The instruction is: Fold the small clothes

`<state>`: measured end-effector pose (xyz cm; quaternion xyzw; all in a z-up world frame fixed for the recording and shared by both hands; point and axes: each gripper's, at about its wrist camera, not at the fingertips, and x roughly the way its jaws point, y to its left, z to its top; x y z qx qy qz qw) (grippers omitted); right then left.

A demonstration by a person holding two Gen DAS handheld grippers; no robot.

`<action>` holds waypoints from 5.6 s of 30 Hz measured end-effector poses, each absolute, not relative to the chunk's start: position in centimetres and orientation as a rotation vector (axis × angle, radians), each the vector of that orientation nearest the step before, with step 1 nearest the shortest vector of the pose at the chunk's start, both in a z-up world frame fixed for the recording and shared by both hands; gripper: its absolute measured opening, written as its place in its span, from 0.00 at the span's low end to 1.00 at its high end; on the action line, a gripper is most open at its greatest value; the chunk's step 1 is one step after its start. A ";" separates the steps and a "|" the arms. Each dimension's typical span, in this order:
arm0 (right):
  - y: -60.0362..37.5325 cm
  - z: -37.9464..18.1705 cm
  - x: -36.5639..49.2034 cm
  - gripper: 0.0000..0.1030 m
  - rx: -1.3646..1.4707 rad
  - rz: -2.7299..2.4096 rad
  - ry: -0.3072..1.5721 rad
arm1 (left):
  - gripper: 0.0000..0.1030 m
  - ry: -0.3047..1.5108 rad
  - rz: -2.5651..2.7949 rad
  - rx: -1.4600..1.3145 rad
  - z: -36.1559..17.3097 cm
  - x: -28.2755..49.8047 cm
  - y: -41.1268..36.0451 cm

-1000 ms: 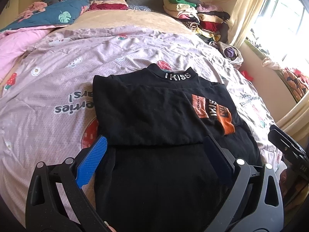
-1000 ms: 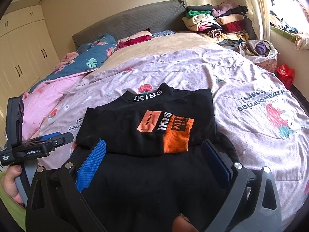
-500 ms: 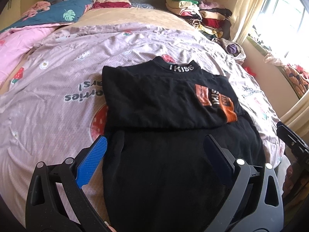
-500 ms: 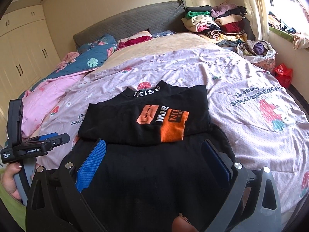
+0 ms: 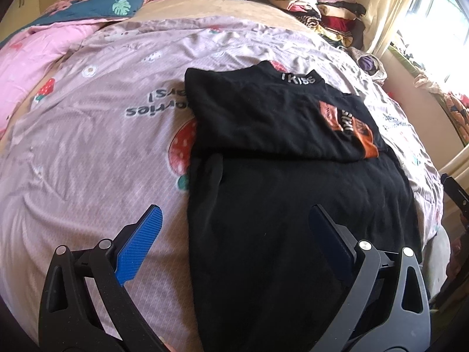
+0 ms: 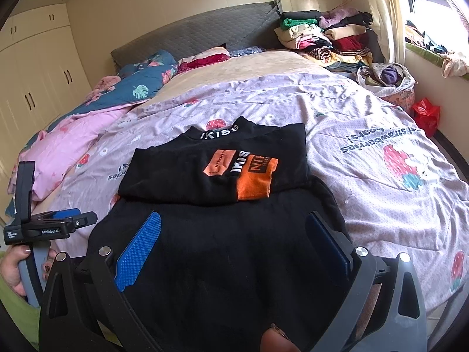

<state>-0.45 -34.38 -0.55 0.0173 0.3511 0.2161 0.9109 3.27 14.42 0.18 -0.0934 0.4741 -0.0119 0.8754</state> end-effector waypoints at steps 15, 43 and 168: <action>-35.8 -1.3 -2.6 0.96 0.023 0.452 0.767 | 0.91 1.045 -0.008 -0.178 -1.3 0.1 14.6; -41.8 -5.7 -5.9 0.96 0.004 0.359 0.900 | 0.74 1.142 -0.086 -0.215 -4.9 -5.0 14.0; -38.5 -1.0 18.6 0.27 0.042 0.230 0.746 | 0.04 0.738 -0.045 -0.527 1.1 13.6 21.3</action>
